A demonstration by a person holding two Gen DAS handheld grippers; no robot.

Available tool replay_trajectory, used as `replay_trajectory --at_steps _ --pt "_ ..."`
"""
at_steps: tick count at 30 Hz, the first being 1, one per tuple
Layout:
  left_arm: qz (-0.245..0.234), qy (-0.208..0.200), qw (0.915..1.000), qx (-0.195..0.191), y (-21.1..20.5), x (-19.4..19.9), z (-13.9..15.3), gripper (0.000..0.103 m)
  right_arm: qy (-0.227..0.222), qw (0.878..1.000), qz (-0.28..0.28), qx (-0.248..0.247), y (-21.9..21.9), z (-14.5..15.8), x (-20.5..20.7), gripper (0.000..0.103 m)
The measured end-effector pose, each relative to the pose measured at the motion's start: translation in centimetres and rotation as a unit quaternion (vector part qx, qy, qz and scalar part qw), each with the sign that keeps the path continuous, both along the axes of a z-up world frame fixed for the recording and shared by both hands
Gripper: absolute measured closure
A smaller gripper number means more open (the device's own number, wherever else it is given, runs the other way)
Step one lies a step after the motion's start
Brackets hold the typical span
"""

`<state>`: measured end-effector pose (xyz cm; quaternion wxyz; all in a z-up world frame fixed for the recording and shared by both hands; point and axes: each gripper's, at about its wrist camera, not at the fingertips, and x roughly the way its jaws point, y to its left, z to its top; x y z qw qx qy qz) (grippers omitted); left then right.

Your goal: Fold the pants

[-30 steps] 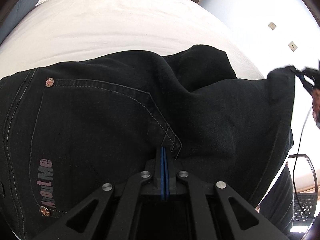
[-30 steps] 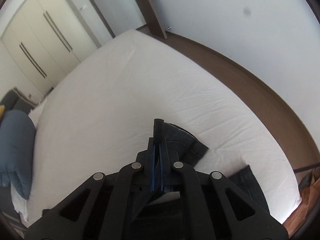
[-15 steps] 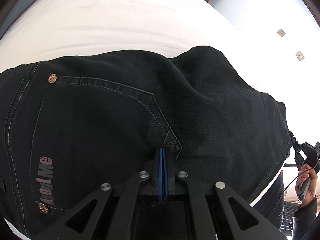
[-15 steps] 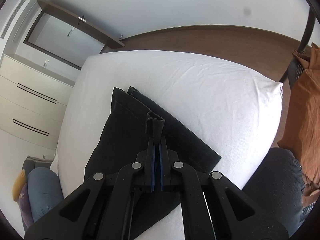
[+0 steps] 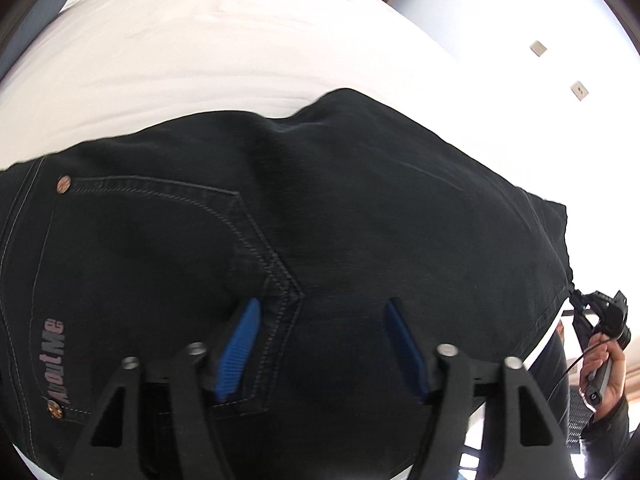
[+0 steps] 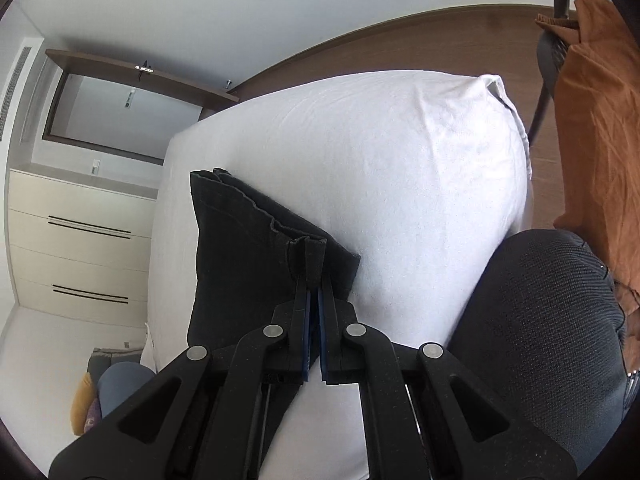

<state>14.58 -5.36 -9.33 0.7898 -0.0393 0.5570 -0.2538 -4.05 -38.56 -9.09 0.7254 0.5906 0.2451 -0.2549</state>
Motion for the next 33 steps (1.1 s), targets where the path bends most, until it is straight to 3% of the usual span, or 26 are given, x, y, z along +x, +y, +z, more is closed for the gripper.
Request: replay_trajectory --at_steps 6,12,23,27,29,30,31,33 --pt "0.003 -0.013 0.9999 0.007 -1.4 -1.0 0.6 0.025 0.000 1.000 0.004 -0.026 -0.6 0.4 1.0 0.101" --pt "0.028 -0.012 0.9994 -0.019 -0.2 -1.3 0.9 0.024 -0.013 1.000 -0.019 0.017 -0.1 -0.7 1.1 0.101" --pt "0.003 -0.025 0.9997 -0.003 -0.3 -0.9 0.1 0.024 -0.001 1.000 -0.006 -0.001 0.7 -0.9 1.6 0.102" --pt "-0.001 -0.030 0.9996 0.001 0.0 -1.1 0.1 0.024 -0.022 1.000 0.015 0.009 0.3 -1.2 1.5 0.097" --pt "-0.001 -0.031 0.9995 0.005 -0.2 -1.3 0.2 0.024 0.003 1.000 0.004 -0.008 0.3 -0.2 0.2 0.087" --pt "-0.002 -0.031 0.9995 0.008 -0.3 -1.4 0.2 0.024 0.029 0.999 -0.009 -0.024 0.2 0.4 -0.2 0.074" --pt "-0.003 -0.033 0.9994 0.009 -0.3 -1.6 0.2 0.024 0.059 0.997 -0.030 -0.037 -0.1 1.1 -0.9 0.069" --pt "-0.004 -0.036 0.9993 0.012 -0.2 -2.0 0.1 0.024 0.064 0.996 -0.036 -0.054 -0.1 2.3 -1.5 0.069"
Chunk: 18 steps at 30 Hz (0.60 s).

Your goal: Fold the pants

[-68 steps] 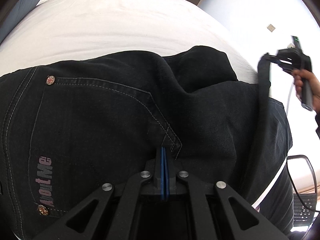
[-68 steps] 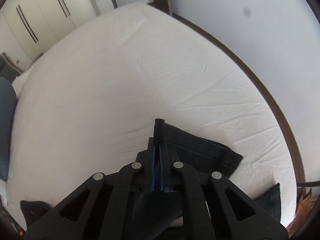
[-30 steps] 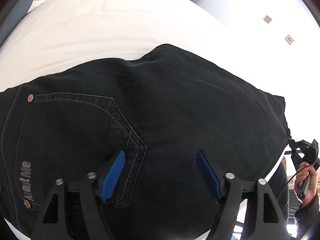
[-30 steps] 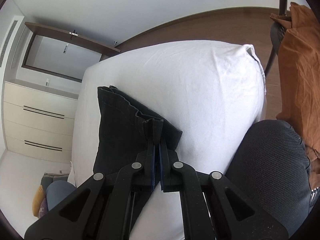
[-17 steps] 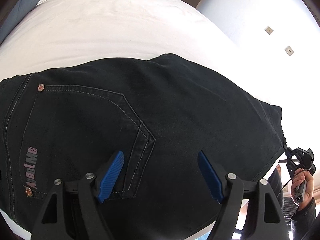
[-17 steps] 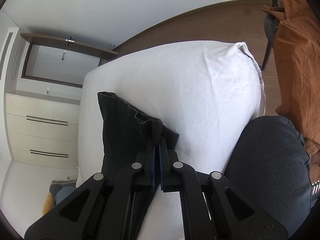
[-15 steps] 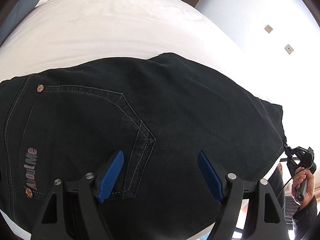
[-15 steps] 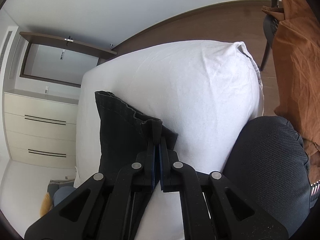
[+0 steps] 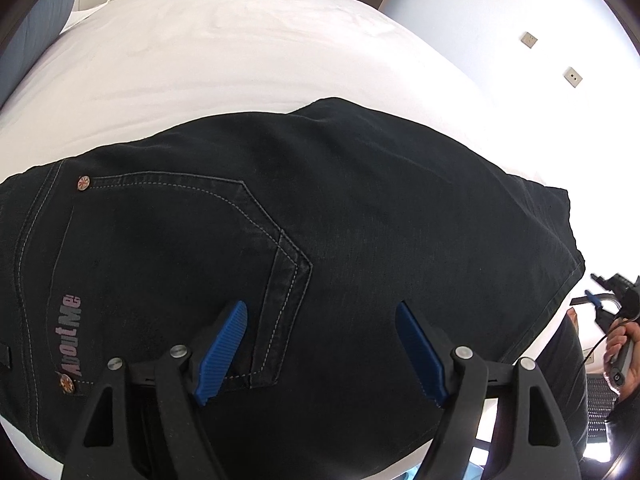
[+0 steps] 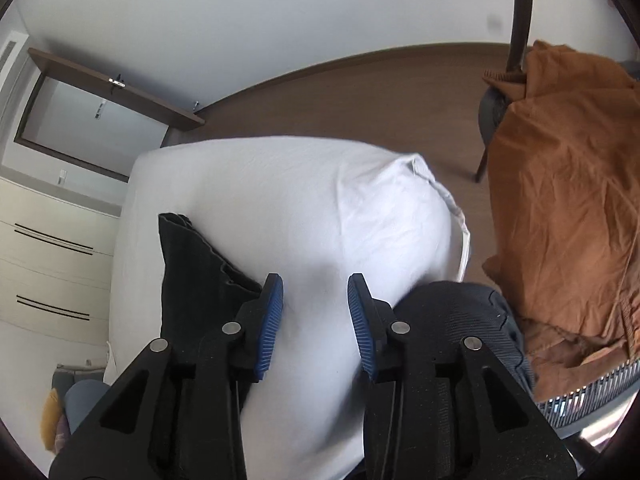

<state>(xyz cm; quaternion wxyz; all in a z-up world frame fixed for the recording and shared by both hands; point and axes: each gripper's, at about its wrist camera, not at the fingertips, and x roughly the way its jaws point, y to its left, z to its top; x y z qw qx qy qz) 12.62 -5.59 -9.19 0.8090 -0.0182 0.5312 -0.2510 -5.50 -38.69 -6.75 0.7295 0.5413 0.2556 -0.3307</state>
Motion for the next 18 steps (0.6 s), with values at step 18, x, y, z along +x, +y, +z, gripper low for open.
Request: replay_trajectory --at_steps 18 --pt "-0.026 -0.010 0.9989 0.037 0.4 -2.1 0.0 0.024 0.075 0.900 0.425 0.060 15.6 -2.9 18.9 0.092"
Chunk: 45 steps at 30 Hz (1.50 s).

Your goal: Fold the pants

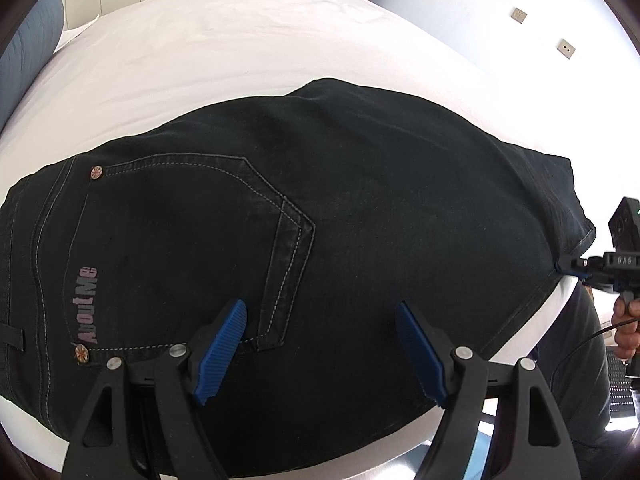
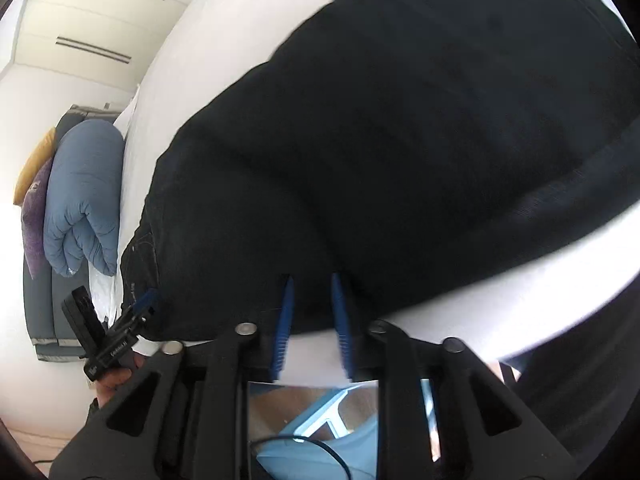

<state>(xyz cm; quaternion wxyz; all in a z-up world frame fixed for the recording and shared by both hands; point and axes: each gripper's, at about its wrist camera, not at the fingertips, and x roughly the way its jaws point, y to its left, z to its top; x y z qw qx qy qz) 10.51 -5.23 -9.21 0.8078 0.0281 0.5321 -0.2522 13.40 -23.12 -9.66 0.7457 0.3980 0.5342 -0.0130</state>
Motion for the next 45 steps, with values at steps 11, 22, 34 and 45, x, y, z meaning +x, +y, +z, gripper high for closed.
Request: replay_trajectory --at_steps 11,22,34,45 --pt "-0.043 -0.001 0.9879 -0.149 -8.0 4.0 3.3 0.027 0.031 0.999 0.003 -0.023 1.1 -1.6 -2.3 0.102" --pt "-0.003 0.046 0.9925 -0.114 -6.4 4.9 -1.8 0.087 -0.160 0.985 0.056 0.042 3.2 5.2 4.3 0.097" --pt "0.017 0.075 0.9887 -0.128 -4.5 5.6 -3.0 0.098 -0.126 0.986 -0.050 0.096 -1.9 -4.3 12.0 0.103" --pt "0.023 0.076 0.9892 -0.124 -5.2 6.0 -3.3 0.098 -0.136 0.913 -0.382 -0.032 -19.9 0.2 -3.7 0.100"
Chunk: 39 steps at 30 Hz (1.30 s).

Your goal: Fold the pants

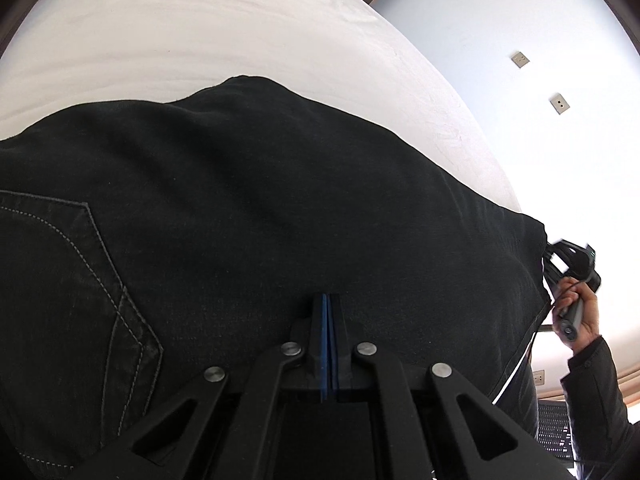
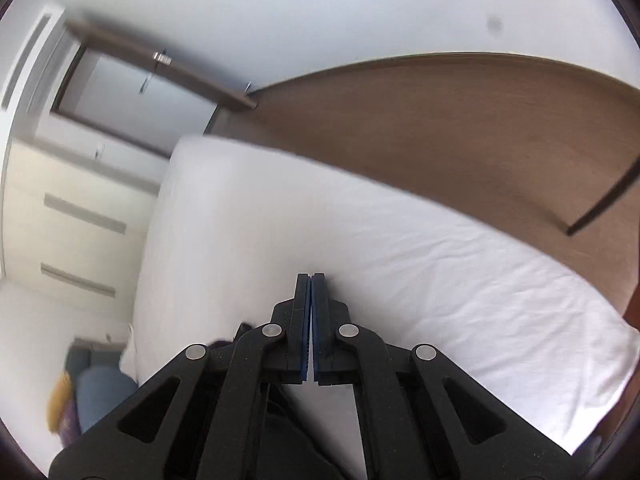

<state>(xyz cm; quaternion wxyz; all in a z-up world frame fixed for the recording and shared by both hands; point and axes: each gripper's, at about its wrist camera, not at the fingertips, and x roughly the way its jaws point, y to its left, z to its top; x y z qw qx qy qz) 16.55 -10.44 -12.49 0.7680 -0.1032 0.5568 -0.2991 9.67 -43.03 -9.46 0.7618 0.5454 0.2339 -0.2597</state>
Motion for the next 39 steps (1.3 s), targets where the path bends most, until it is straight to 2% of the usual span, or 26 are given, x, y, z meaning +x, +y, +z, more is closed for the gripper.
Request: replay_trajectory --at_steps 1,2,4,5,7,8,9,10,11,12,14,16,17,18,20,22,25,28,32,35,37,38,39 --pt "0.001 0.000 1.0000 0.002 -0.2 -0.1 0.0 0.098 -0.010 1.000 -0.015 -0.008 0.4 1.1 -1.5 0.095" --pt "0.002 0.000 1.0000 0.005 -0.3 -0.2 0.1 0.098 -0.028 0.999 -0.002 -0.020 1.3 2.1 -1.9 0.095" --pt "0.006 -0.003 0.9999 0.015 -0.8 -0.5 0.6 0.098 -0.080 0.993 0.076 -0.035 5.3 4.4 -1.2 0.095" --pt "0.005 -0.008 0.9996 0.026 -1.2 -0.7 1.1 0.099 -0.106 0.986 0.122 -0.033 7.6 5.0 -0.4 0.095" --pt "-0.006 -0.029 0.9989 0.038 -2.6 -1.2 2.4 0.093 -0.154 0.959 0.237 -0.001 13.7 4.9 2.1 0.095" --pt "-0.014 -0.036 0.9988 0.028 -3.3 -1.2 3.0 0.087 -0.166 0.947 0.276 0.019 16.2 4.1 3.2 0.095" --pt "-0.025 -0.041 0.9988 0.011 -4.2 -1.3 3.8 0.080 -0.169 0.937 0.302 0.036 18.1 3.2 4.2 0.095" --pt "-0.041 -0.046 0.9980 -0.011 -5.5 -1.2 4.4 0.074 -0.151 0.933 0.322 0.050 20.0 1.8 5.3 0.095" --pt "-0.054 -0.051 0.9970 -0.024 -6.8 -1.2 5.1 0.059 -0.123 0.933 0.333 0.060 21.2 0.3 6.3 0.095" --pt "-0.066 -0.057 0.9956 -0.035 -8.2 -0.9 5.3 0.051 -0.094 0.934 0.336 0.077 21.9 -1.3 7.1 0.095" --pt "-0.089 -0.056 0.9928 -0.057 -10.8 0.1 4.8 0.049 -0.035 0.944 0.306 0.119 21.5 -4.7 7.8 0.103" --pt "-0.098 -0.042 0.9927 -0.057 -12.7 1.7 3.3 0.049 -0.062 0.946 0.281 0.151 20.0 -5.9 7.8 0.103" --pt "-0.098 -0.034 0.9936 -0.045 -13.2 2.6 2.3 0.053 -0.061 0.951 0.268 0.140 18.7 -5.5 7.2 0.103" --pt "-0.095 -0.027 0.9938 -0.049 -13.1 3.5 1.5 0.072 -0.054 0.957 0.257 0.124 18.0 -5.1 6.9 0.103" --pt "-0.083 -0.014 0.9950 -0.054 -11.6 5.3 0.5 0.098 -0.055 0.964 0.234 0.116 14.8 -4.9 5.7 0.103" --pt "-0.081 0.004 0.9924 -0.092 -9.1 6.7 -0.3 0.097 -0.066 0.967 0.215 0.122 13.2 -5.2 5.0 0.103" --pt "-0.067 0.015 0.9913 -0.112 -5.0 8.1 -0.4 0.097 -0.058 0.970 0.213 0.103 12.2 -5.0 4.8 0.103" --pt "-0.024 0.025 0.9910 -0.129 -0.1 9.5 -0.6 0.098 -0.057 0.972 0.205 0.095 11.9 -4.8 4.7 0.103" --pt "0.030 0.032 0.9865 -0.158 6.7 10.0 -1.2 0.098 -0.055 0.979 0.179 0.074 8.2 -3.9 0.1 0.103" --pt "0.082 0.013 0.9865 -0.141 12.1 9.6 -0.8 0.098 -0.055 0.988 0.135 0.057 5.2 -3.1 -1.6 0.103" --pt "0.143 0.004 0.9779 -0.153 16.6 9.2 -0.1 0.098 -0.050 0.992 0.103 0.047 3.7 -2.4 -3.1 0.103" --pt "0.177 -0.013 0.9726 -0.150 18.9 8.6 0.8 0.103 -0.039 0.995 0.089 0.036 3.4 -1.6 -3.7 0.103" --pt "0.200 -0.023 0.9667 -0.158 20.4 7.8 1.6 0.103 -0.033 0.996 0.083 0.022 3.4 -0.5 -4.2 0.103"
